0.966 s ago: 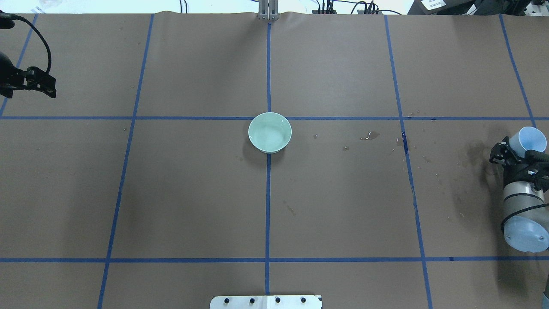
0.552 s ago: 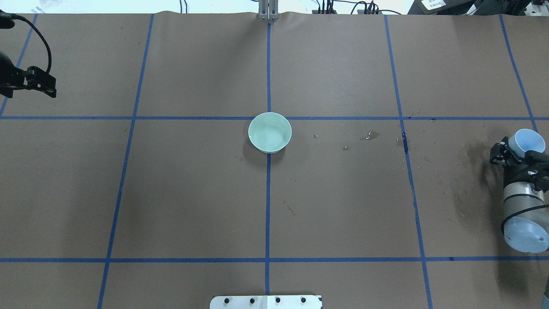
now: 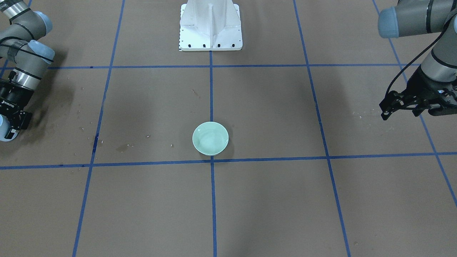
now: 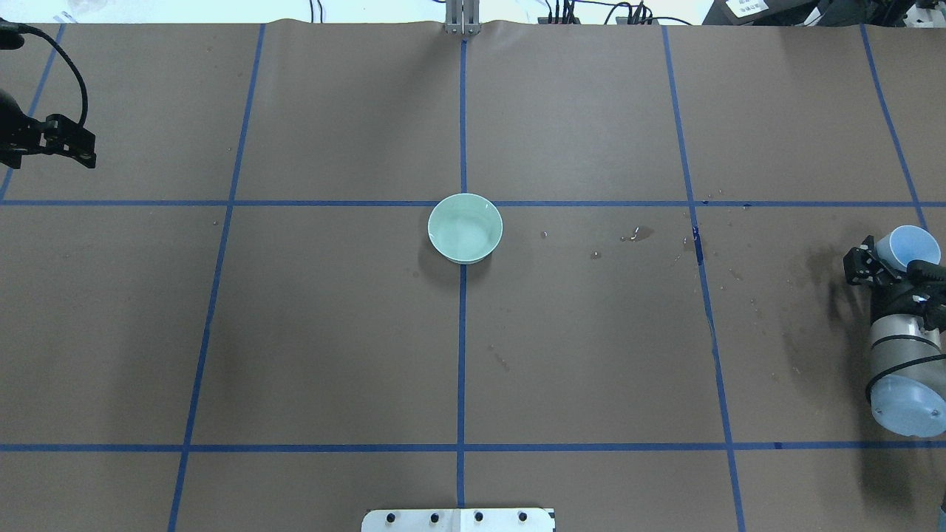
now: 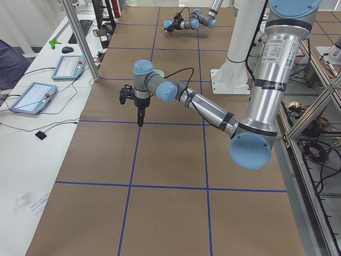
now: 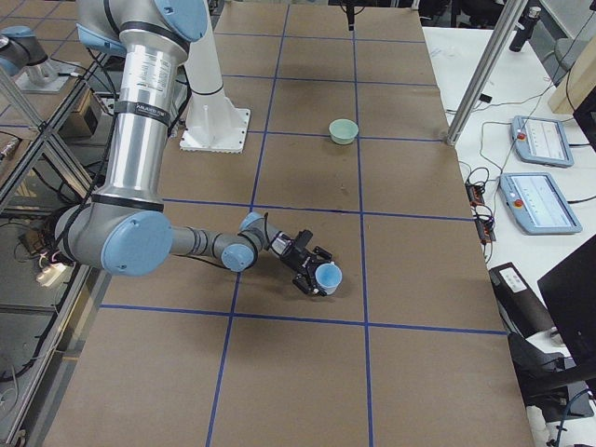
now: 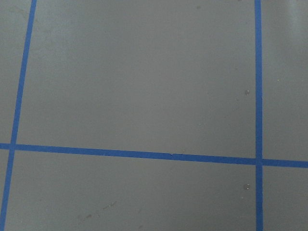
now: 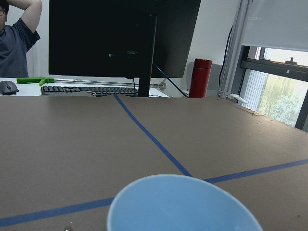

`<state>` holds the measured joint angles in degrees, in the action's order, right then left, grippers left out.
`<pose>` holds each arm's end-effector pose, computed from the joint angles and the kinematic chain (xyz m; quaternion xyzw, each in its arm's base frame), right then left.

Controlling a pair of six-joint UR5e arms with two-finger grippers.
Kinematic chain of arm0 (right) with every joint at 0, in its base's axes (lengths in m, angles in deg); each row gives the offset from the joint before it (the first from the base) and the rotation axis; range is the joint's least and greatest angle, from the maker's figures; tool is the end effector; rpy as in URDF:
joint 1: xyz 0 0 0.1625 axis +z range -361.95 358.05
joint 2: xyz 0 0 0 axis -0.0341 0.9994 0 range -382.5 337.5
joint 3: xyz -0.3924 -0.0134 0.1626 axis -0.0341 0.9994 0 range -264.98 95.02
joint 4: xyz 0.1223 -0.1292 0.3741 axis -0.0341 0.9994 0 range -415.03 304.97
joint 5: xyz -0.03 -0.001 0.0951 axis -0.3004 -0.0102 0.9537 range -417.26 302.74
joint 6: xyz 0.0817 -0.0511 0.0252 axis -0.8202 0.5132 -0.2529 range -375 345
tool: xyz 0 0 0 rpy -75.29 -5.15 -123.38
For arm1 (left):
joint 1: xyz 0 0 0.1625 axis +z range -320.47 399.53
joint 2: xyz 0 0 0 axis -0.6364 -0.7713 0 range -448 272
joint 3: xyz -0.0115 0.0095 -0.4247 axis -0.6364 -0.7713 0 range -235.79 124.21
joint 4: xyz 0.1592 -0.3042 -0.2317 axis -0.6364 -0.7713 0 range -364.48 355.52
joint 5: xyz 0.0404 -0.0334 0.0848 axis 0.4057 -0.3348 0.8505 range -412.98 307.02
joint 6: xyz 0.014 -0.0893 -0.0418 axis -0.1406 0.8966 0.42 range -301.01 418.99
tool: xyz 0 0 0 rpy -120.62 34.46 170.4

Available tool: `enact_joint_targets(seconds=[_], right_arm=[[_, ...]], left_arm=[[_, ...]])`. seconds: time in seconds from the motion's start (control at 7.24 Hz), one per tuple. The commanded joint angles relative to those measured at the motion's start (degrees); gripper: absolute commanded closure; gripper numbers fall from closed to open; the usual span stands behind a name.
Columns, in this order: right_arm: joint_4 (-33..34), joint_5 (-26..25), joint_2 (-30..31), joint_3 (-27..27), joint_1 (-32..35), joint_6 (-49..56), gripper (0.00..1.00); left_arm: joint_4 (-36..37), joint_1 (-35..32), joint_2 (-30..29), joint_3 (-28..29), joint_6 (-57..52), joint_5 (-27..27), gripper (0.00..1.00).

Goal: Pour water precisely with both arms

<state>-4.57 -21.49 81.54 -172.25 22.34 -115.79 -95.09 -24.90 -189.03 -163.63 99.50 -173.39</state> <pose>-0.2646 -0.3543 0.7030 0.4644 -0.1221 0.3488 0.8048 0.1643 -0.5354 0.4159 0.0676 0.3465 -0.0551 0.9340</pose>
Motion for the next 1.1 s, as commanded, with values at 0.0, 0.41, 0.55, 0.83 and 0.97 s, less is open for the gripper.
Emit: enact_joint_targets(seconds=[0.0, 0.41, 0.55, 0.83, 0.97], right_arm=[[-0.09, 0.17, 0.9, -1.93, -0.56, 0.16, 0.01], [-0.09, 0.44, 6.16, -5.98, -2.66, 0.07, 0.01], [-0.09, 0.18, 6.35, -6.07, -3.45, -0.02, 0.01], [-0.09, 0.09, 6.35, -7.04, -4.51, -0.02, 0.01], [-0.09, 0.09, 6.35, -7.56, -4.86, -0.02, 0.01]], left_arm=[[0.0, 0.0, 0.05, -0.09, -0.08, 0.0, 0.0], [0.0, 0.0, 0.05, -0.09, -0.08, 0.0, 0.0], [0.0, 0.0, -0.03, -0.09, -0.17, 0.0, 0.0], [0.0, 0.0, -0.04, -0.09, -0.17, 0.0, 0.0], [0.0, -0.09, -0.04, -0.09, -0.17, 0.0, 0.0]])
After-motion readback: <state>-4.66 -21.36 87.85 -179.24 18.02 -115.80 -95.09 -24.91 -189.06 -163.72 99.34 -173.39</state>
